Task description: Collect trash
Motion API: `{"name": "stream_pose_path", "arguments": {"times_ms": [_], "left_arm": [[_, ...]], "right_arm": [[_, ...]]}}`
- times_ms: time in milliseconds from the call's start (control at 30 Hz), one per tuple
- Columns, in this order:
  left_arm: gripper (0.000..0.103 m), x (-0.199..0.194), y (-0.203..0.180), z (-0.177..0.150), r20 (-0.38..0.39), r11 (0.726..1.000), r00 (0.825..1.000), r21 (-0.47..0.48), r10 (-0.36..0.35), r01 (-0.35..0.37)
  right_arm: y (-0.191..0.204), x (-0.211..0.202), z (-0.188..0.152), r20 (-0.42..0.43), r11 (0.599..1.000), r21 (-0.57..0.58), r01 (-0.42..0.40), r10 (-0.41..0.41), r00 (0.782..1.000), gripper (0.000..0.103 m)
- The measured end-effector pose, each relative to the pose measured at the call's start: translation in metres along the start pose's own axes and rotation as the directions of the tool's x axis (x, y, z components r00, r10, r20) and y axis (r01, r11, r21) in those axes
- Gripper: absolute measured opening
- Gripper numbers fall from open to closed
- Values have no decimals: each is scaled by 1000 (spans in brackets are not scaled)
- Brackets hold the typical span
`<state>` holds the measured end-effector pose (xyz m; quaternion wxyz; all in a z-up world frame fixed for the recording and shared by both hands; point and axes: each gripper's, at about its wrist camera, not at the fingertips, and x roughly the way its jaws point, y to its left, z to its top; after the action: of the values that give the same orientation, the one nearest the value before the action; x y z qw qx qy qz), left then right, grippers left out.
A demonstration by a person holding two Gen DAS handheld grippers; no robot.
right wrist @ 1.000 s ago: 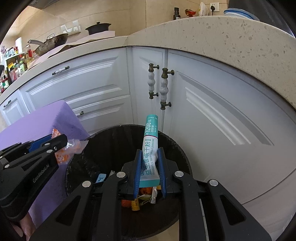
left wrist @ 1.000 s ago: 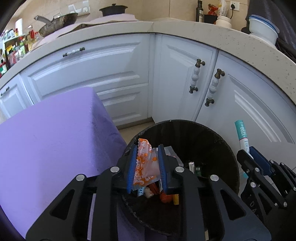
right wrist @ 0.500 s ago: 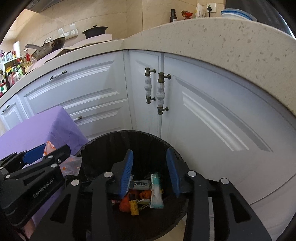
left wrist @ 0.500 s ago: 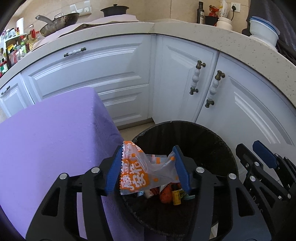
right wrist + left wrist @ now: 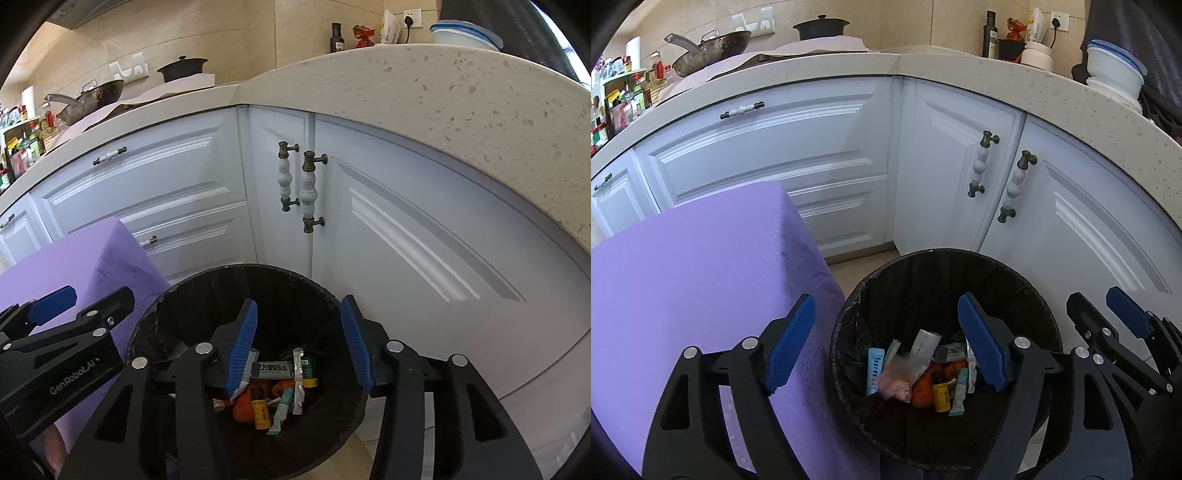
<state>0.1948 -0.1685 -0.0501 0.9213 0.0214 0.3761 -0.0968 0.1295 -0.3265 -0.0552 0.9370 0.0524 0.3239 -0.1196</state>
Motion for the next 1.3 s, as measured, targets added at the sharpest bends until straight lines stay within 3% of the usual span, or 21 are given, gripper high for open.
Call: {"name": "stream_pose_path", "arguments": {"times_ms": [700,1300], "left_arm": [[82,-19,2,-2,42,1000,999,19,20,-21],[90,-98,37,-23,133,997,989,34,70,-75]], "right_arm": [[-6,-8,-3,2,999,15,35,-35,999,58],[2,-73,-12,59,998,0,64,-64,996,68]]}}
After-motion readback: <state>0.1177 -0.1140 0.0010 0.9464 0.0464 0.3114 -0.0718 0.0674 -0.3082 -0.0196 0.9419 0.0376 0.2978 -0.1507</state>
